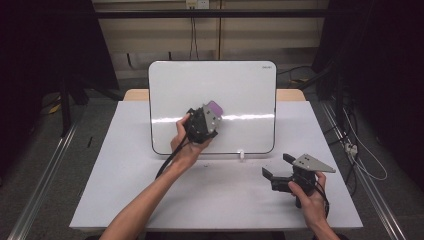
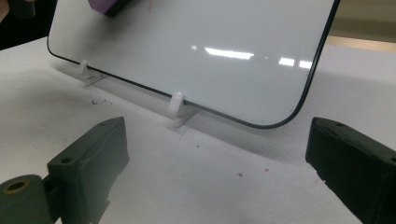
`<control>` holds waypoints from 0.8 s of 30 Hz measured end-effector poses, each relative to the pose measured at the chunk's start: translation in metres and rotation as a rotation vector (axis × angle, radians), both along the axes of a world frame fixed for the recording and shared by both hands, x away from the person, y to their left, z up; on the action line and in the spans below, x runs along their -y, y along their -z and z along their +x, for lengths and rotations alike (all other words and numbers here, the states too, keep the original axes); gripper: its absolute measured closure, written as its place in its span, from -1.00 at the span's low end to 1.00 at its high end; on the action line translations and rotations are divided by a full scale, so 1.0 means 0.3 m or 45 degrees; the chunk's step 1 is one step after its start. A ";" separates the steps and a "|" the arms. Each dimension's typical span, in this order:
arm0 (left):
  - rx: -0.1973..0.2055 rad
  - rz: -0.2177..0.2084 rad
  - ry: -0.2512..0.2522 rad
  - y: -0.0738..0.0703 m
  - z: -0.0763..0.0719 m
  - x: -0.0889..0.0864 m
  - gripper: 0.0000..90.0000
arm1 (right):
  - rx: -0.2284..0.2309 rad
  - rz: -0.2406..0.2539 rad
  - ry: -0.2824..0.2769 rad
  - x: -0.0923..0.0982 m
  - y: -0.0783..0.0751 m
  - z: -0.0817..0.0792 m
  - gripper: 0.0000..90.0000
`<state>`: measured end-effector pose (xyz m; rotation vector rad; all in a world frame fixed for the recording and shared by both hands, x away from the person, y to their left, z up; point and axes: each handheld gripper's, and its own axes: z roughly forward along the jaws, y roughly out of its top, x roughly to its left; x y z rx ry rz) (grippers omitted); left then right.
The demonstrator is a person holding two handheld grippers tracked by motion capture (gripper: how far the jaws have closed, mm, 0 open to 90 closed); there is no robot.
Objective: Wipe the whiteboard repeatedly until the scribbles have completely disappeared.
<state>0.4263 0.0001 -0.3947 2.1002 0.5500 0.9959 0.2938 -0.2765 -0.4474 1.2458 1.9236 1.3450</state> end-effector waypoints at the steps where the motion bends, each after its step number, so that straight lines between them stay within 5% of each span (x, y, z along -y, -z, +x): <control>1: -0.012 0.020 0.024 0.012 -0.013 0.016 -0.09 | -0.003 0.003 0.000 -0.001 0.001 0.000 -0.88; 3: 0.010 0.054 0.035 0.022 -0.026 0.036 -0.09 | 0.000 0.002 -0.005 -0.002 0.000 0.001 -0.88; 5: -0.029 0.030 0.049 0.011 -0.011 0.028 -0.09 | 0.001 -0.001 -0.007 -0.002 0.001 0.002 -0.88; 6: -0.009 0.029 0.039 -0.002 0.001 0.014 -0.09 | -0.001 -0.002 -0.005 -0.002 0.002 0.003 -0.88; 12: 0.041 -0.055 -0.132 -0.102 0.096 -0.140 -0.09 | -0.002 0.000 0.000 0.000 0.001 0.001 -0.88; 15: 0.009 -0.121 -0.188 -0.122 0.119 -0.208 -0.09 | 0.003 0.000 0.008 0.004 0.000 0.000 -0.88; 21: 0.027 -0.097 -0.133 -0.024 0.038 -0.184 -0.09 | 0.012 -0.003 0.016 0.005 -0.005 -0.003 -0.88; 24: -0.020 -0.076 -0.072 0.023 -0.012 -0.138 -0.09 | 0.007 -0.007 0.015 0.004 -0.003 -0.003 -0.88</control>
